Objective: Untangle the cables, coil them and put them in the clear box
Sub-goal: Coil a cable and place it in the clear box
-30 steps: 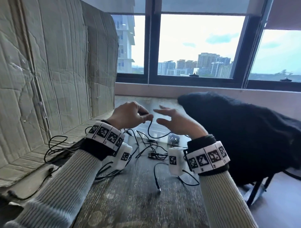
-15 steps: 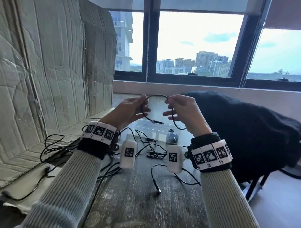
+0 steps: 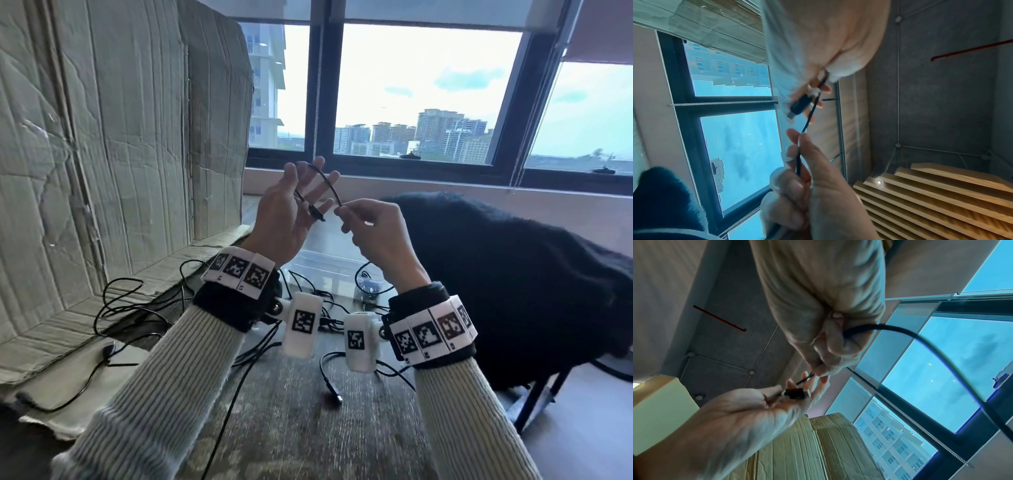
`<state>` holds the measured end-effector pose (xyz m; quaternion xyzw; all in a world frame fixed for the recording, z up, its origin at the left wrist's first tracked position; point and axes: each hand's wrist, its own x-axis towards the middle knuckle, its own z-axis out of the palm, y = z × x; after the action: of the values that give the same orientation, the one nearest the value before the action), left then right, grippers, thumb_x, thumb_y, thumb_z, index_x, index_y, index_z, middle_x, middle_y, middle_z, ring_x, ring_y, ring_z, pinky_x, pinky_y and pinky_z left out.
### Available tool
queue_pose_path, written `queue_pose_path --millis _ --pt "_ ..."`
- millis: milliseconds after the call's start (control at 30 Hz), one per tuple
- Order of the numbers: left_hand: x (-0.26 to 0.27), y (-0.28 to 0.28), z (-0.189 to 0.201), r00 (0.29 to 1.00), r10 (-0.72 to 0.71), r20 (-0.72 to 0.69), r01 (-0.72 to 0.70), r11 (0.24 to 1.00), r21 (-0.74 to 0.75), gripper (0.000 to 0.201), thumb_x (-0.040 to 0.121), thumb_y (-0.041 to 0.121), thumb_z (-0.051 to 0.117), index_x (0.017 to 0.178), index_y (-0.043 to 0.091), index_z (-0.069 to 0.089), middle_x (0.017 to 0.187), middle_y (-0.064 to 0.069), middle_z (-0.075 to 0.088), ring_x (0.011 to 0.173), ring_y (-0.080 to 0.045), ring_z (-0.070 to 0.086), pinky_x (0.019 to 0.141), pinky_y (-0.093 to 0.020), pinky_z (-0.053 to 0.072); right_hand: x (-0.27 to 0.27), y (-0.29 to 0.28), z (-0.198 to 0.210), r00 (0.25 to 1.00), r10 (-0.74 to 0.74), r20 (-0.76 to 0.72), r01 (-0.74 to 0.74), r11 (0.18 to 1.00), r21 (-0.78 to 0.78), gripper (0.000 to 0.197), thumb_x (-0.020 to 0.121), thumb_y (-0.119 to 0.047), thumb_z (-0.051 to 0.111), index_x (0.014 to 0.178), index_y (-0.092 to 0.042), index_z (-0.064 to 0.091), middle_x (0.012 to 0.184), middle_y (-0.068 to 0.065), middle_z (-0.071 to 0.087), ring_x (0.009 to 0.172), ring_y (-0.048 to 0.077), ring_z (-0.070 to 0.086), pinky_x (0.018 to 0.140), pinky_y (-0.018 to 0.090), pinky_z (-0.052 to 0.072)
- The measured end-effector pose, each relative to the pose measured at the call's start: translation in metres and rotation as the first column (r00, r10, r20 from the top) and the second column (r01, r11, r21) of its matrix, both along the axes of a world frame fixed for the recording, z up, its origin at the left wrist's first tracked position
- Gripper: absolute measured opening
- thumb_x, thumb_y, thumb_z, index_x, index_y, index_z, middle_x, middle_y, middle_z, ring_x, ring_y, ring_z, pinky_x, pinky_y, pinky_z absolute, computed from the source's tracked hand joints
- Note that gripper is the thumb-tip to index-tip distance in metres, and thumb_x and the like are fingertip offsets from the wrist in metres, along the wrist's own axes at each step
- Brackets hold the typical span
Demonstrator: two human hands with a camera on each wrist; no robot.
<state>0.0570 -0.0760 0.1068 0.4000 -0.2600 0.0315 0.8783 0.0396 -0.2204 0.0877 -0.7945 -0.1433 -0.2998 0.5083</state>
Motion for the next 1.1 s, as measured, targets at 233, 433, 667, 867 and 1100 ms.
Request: queue_pose_path --millis 233,433,667,867,1100 --pt "0.007 -0.008 0.002 0.973 0.111 -0.201 -0.14 0.98 -0.141 0.031 0.102 0.044 0.029 0.09 0.019 0.043 0.081 0.001 0.049 0.051 -0.009 0.046 0.056 -0.034 0.055 -0.015 -0.002 0.003 0.963 0.171 -0.208 -0.233 0.917 -0.324 0.025 0.093 -0.027 0.062 0.093 -0.006 0.075 0.055 -0.002 0.059 0.041 0.002 0.039 0.044 0.012 0.033" --pt "0.009 0.005 -0.003 0.973 0.231 -0.025 -0.208 0.913 0.35 0.049 0.102 0.047 0.018 0.097 0.018 0.058 0.079 0.004 0.046 0.049 -0.004 0.033 0.039 -0.016 0.028 -0.035 -0.021 0.017 0.899 0.246 -0.363 -0.395 0.815 -0.425 0.02 0.094 -0.018 0.058 0.096 -0.005 0.073 0.048 -0.017 0.053 0.045 -0.003 0.045 0.051 0.008 0.036" --pt "0.001 -0.01 -0.012 0.931 0.169 0.323 -0.361 0.302 0.882 0.052 0.105 0.038 0.021 0.074 0.013 0.054 0.069 -0.005 0.046 0.058 -0.012 0.037 0.049 -0.02 0.036 -0.023 -0.024 0.015 0.965 0.239 -0.107 -0.262 0.909 -0.325 0.014 0.089 -0.015 0.066 0.087 -0.007 0.077 0.064 0.001 0.064 0.054 0.004 0.05 0.057 0.019 0.043" --pt "0.0 -0.005 -0.012 0.98 -0.053 0.189 -0.161 0.333 0.929 0.08 0.091 0.069 0.015 0.091 0.013 0.072 0.068 0.01 0.053 0.054 -0.004 0.036 0.047 -0.017 0.027 -0.007 -0.025 0.007 0.988 0.151 0.013 -0.149 0.984 -0.099 0.013 0.081 -0.023 0.075 0.074 -0.012 0.074 0.06 -0.002 0.069 0.055 0.007 0.061 0.058 0.029 0.051" --pt "0.009 -0.001 -0.022 0.978 -0.112 0.178 -0.079 0.588 0.805 0.041 0.103 0.03 0.034 0.084 0.007 0.063 0.054 0.012 0.046 0.049 -0.005 0.036 0.048 -0.015 0.033 0.006 -0.033 0.003 0.981 0.162 -0.101 -0.151 0.982 0.109 0.019 0.082 -0.032 0.073 0.078 -0.016 0.063 0.059 -0.002 0.064 0.053 0.017 0.05 0.06 0.035 0.047"
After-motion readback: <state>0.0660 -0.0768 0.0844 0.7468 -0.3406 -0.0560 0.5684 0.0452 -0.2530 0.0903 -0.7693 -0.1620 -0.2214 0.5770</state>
